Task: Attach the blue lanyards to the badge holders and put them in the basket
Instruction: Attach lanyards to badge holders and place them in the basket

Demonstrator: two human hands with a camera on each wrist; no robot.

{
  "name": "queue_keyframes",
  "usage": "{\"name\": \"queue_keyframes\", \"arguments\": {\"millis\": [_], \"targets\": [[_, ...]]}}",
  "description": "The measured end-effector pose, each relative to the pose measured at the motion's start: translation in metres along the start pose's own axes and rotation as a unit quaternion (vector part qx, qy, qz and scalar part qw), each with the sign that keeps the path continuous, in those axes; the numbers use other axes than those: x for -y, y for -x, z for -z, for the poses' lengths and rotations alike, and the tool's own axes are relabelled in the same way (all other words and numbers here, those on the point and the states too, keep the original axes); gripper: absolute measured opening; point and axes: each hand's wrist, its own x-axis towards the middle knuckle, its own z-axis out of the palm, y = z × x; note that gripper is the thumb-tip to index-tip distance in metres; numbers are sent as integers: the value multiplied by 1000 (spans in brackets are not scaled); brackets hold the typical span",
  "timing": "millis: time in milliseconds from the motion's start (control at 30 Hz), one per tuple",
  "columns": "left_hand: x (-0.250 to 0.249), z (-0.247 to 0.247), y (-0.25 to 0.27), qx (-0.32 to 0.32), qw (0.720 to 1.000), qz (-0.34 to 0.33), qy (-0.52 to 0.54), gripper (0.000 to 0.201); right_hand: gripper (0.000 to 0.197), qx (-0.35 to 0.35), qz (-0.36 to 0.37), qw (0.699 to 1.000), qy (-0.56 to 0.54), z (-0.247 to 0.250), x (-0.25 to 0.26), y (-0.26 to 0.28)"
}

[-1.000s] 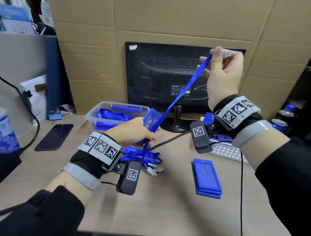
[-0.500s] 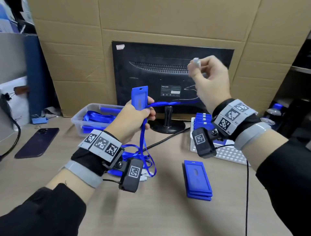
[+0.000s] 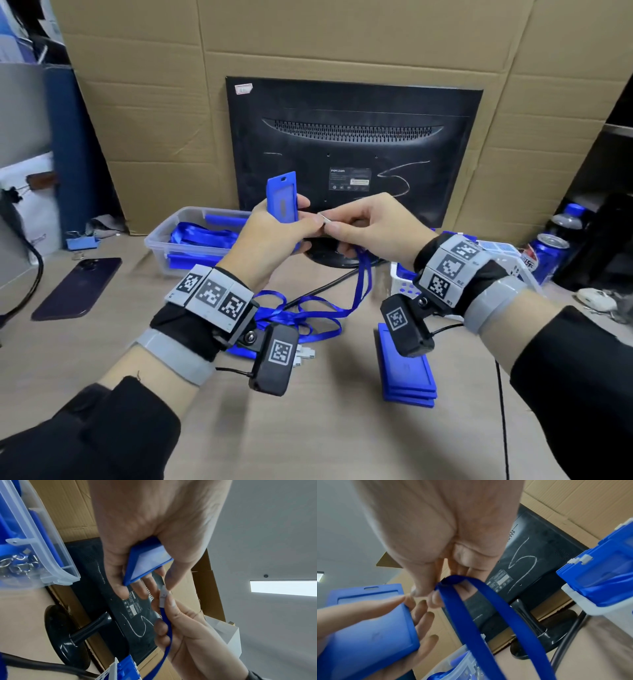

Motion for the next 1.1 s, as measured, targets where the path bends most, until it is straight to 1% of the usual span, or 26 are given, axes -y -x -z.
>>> {"name": "queue_keyframes", "arguments": {"millis": [100,300,433,533,733,967,1100], "targets": [[0,1,0,-21,1000,-21,-7,24,25,20,8,999,-24,-1,0,-2],[-1,4,2,-22,998,-36,-38,24,24,10,15,998,-63,-2,-2,0],[-1,7,3,-24,996,-43,-76,22,24,7,15,999,-39,-2,-3,1],[-2,9,2,-20,993,-44,-107,23,22,-6,2,1000,-20,-3,-2,1],[-5,12,1,-6,991,-26,-132,25,19,-16,4,1000,21,-4,1,2],[-8,13,1,10,992,-1,-129,27,17,-34,5,999,37,-8,3,4],[-7,11,2,24,990,12,-137,32,15,-42,-1,998,39,-8,2,4]]}}
